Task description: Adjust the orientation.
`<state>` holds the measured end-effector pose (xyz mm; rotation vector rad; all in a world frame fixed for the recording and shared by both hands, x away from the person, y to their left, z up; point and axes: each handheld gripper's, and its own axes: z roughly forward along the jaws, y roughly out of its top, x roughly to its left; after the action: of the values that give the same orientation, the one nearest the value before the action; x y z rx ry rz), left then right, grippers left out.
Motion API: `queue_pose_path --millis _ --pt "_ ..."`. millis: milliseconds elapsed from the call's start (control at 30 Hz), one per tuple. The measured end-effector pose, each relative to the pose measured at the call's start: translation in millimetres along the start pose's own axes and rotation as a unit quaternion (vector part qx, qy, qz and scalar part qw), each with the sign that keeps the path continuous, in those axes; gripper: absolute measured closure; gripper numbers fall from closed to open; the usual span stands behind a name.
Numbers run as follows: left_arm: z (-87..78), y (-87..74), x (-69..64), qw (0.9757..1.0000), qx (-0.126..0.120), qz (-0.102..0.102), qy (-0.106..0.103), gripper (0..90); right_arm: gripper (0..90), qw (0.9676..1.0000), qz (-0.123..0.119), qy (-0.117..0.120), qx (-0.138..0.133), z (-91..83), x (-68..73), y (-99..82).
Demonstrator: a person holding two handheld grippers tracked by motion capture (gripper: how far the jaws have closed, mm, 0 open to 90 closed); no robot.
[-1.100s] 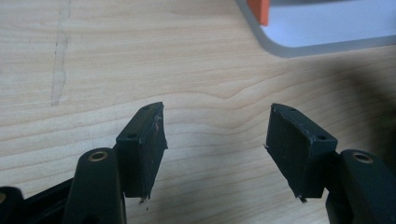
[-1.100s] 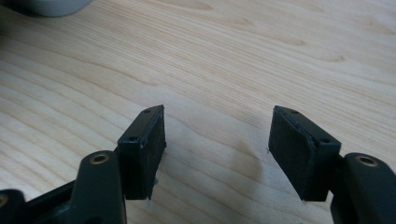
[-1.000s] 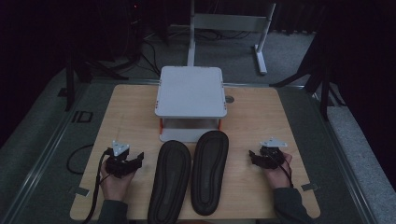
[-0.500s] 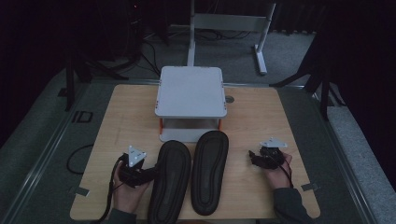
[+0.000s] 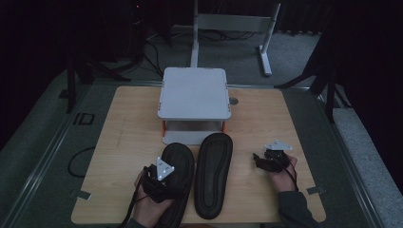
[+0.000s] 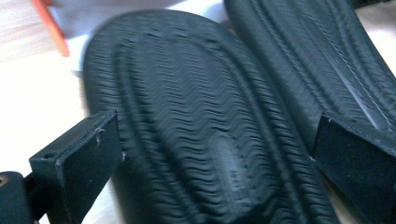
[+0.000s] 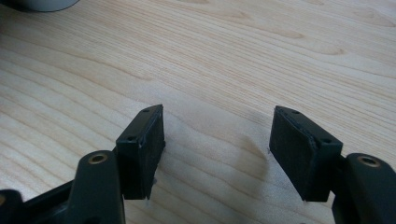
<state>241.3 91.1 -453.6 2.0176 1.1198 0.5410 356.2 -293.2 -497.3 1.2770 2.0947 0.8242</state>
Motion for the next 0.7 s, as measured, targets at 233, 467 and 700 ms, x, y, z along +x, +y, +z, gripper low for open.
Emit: queue_pose_path --millis 233,467,700 --pt "14.6 -4.1 -23.7 0.9975 0.023 0.047 0.047 0.0 34.4 1.0000 0.001 0.001 -0.001 0.3 -0.9 -0.2" --pt "12.4 -6.5 -9.5 0.9982 0.022 0.030 0.048 0.0 34.3 1.0000 0.001 0.002 -0.001 0.5 -1.3 -0.3" --pt "7.8 -9.1 8.0 0.9991 0.015 0.007 0.039 0.0 34.3 1.0000 0.003 0.004 -0.001 0.5 -1.6 -0.4"
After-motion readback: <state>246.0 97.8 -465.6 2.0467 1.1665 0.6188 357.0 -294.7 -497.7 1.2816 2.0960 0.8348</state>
